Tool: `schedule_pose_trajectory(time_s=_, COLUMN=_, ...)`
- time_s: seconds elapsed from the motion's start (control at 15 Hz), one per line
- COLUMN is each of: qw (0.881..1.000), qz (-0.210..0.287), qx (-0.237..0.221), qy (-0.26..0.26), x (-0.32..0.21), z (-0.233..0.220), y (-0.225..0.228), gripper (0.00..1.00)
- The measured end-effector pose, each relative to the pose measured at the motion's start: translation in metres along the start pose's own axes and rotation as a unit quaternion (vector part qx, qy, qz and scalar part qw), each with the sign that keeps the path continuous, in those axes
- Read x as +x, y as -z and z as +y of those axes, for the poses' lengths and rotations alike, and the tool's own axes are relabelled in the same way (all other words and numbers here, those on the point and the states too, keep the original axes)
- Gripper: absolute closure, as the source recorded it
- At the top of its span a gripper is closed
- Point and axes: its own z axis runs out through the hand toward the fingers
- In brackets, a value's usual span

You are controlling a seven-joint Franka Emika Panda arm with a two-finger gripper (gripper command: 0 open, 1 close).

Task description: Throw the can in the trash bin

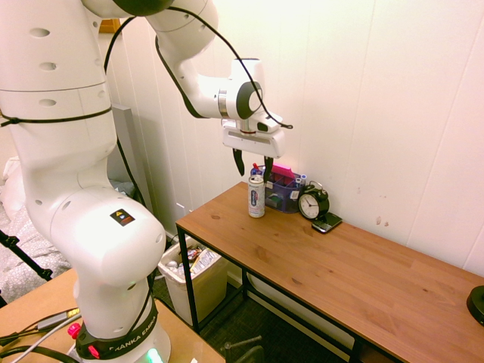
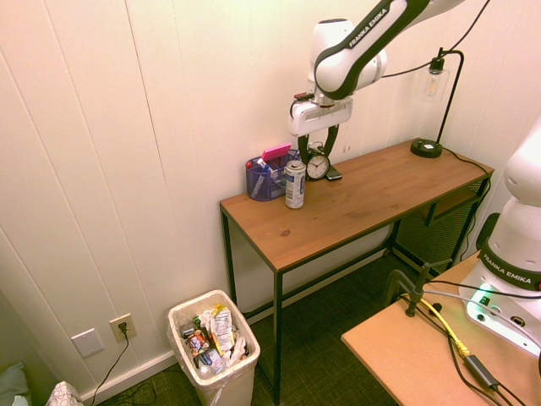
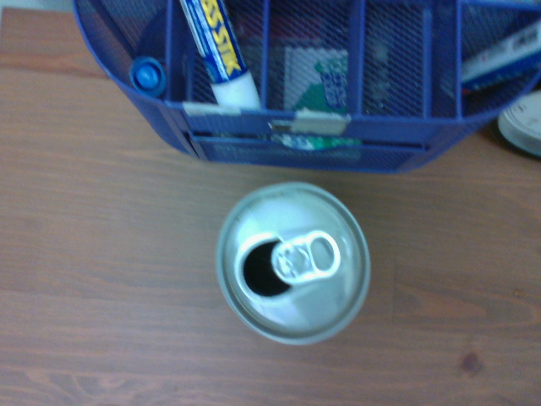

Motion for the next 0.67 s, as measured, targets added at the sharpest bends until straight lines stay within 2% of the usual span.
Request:
schedule_pose_trajectory(time_s=0.27, qw=0.999, qz=-0.012, qx=-0.030, qy=0.004, x=-0.002, z=-0.038, y=-0.008, gripper=0.00)
schedule_pose_trajectory(time_s=0.67, qw=0.998, qz=-0.024, qx=-0.056, qy=-0.013, x=0.008, z=-0.032, y=-0.040, gripper=0.00)
